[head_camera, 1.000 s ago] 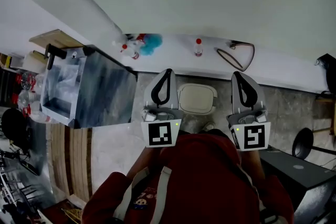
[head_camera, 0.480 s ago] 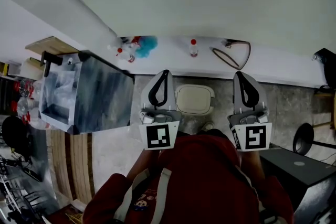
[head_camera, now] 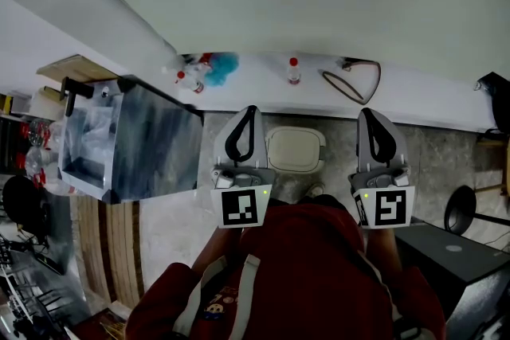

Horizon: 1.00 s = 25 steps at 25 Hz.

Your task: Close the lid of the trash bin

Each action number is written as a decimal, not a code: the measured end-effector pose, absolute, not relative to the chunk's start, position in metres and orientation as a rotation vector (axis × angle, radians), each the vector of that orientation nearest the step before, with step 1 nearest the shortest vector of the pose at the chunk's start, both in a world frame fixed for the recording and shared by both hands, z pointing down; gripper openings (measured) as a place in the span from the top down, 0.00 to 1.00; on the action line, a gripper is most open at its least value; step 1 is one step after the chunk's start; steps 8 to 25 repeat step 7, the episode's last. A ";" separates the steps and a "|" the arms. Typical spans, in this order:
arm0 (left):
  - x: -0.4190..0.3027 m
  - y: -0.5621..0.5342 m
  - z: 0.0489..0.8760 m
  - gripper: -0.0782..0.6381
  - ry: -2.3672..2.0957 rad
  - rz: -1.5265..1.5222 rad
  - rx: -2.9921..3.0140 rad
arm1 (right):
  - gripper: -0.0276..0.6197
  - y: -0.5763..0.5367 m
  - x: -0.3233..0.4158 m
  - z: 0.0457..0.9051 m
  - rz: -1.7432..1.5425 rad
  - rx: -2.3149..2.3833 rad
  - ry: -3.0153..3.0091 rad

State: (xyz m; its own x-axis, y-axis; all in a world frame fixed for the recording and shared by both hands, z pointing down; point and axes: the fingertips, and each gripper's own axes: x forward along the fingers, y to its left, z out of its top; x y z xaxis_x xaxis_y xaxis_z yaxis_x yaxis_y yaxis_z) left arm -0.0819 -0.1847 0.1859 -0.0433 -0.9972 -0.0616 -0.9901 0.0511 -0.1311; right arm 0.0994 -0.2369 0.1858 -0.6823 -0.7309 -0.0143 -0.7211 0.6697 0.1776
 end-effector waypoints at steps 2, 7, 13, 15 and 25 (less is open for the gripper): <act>-0.083 -0.185 0.186 0.88 2.182 -0.072 -2.077 | 0.96 -0.238 0.098 0.186 -0.261 1.223 -2.820; -0.086 -0.189 0.186 0.88 2.178 -0.080 -2.076 | 0.96 -0.242 0.094 0.186 -0.262 1.212 -2.821; -0.086 -0.189 0.186 0.88 2.178 -0.080 -2.076 | 0.96 -0.242 0.094 0.186 -0.262 1.212 -2.821; -0.086 -0.189 0.186 0.88 2.178 -0.080 -2.076 | 0.96 -0.242 0.094 0.186 -0.262 1.212 -2.821; -0.086 -0.189 0.186 0.88 2.178 -0.080 -2.076 | 0.96 -0.242 0.094 0.186 -0.262 1.212 -2.821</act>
